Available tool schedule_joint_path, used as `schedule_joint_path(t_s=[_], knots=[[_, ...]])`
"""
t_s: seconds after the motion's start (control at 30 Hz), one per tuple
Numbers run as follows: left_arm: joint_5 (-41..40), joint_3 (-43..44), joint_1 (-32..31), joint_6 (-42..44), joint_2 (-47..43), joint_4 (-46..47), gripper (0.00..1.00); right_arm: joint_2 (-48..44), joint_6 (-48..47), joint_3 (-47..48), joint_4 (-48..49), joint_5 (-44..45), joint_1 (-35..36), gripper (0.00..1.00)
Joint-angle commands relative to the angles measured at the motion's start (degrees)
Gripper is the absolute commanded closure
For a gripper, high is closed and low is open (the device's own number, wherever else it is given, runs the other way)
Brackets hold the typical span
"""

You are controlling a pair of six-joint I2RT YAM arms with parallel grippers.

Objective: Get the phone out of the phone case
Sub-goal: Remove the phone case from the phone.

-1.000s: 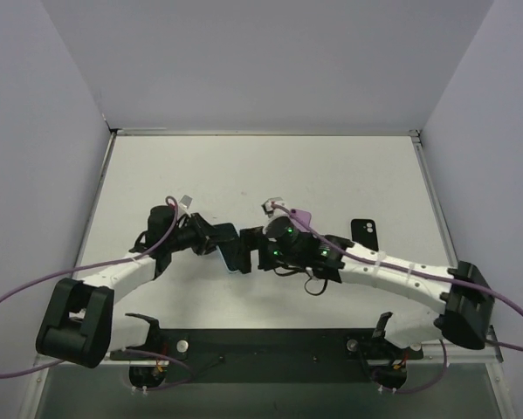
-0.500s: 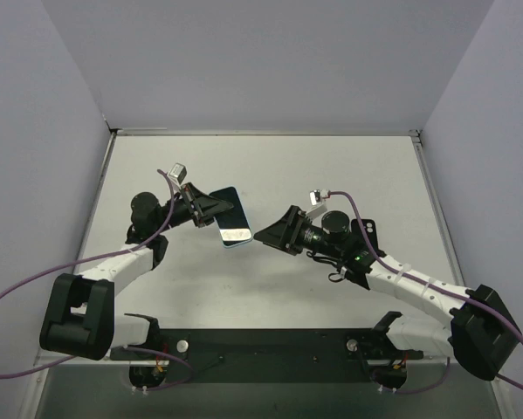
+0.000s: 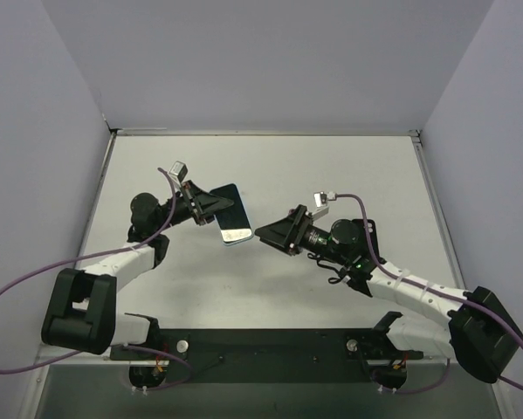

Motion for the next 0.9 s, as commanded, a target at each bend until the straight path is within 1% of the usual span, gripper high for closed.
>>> schedule_joint_path(t_s=[0.0, 0.1, 0.2, 0.23, 0.3, 0.33, 0.43, 0.53, 0.6, 0.63, 0.7, 0.73, 0.87], knots=[[0.0, 2.4, -0.3, -3.3, 1.0, 9.3, 1.00, -2.5, -0.3, 0.7, 5.5, 1.1, 0.2, 0.41], [-0.3, 1.9, -0.5, -5.1, 1.9, 12.1, 1.00, -0.9, -0.4, 1.7, 5.8, 0.3, 0.3, 0.41], [-0.7, 1.9, -0.8, -6.1, 2.3, 13.5, 1.00, 1.7, 0.5, 2.5, 8.4, -0.6, 0.8, 0.44], [-0.8, 2.0, -0.9, -6.2, 2.1, 13.4, 1.00, 2.5, 1.4, 2.6, 10.4, -0.8, 0.8, 0.46], [-0.8, 2.2, -1.1, -6.1, 2.0, 13.4, 1.00, 5.0, 3.0, 2.5, 13.4, -1.2, 0.8, 0.51], [-0.8, 2.3, -1.1, -6.1, 1.9, 13.3, 1.00, 5.8, 4.5, 2.4, 17.1, -1.4, 0.9, 0.54], [-0.8, 2.0, -1.1, -5.7, 2.0, 12.7, 1.00, 8.9, 6.5, 2.7, 23.1, -2.1, 1.0, 0.57], [-0.9, 1.7, -1.1, -5.8, 2.0, 13.1, 1.00, 11.2, 8.6, 3.2, 26.9, -2.8, 1.2, 0.63], [-1.1, 1.6, -1.1, -5.9, 2.0, 13.3, 1.00, 12.2, 9.1, 3.3, 28.2, -2.8, 1.4, 0.68], [-1.0, 1.5, -1.1, -6.0, 2.0, 13.4, 1.00, 12.4, 9.2, 3.3, 28.3, -2.8, 1.5, 0.75], [-1.1, 1.6, -1.1, -6.0, 2.0, 13.5, 1.00, 12.7, 9.5, 2.7, 28.9, -2.2, 1.7, 0.84], [-1.1, 1.6, -1.1, -6.0, 2.0, 13.5, 1.00, 12.5, 9.6, 2.5, 29.0, -2.0, 1.5, 1.00], [-1.9, 1.0, -1.0, -5.3, 2.0, 13.5, 1.00, 11.4, 9.7, 1.3, 30.1, -0.4, 1.5, 1.00]])
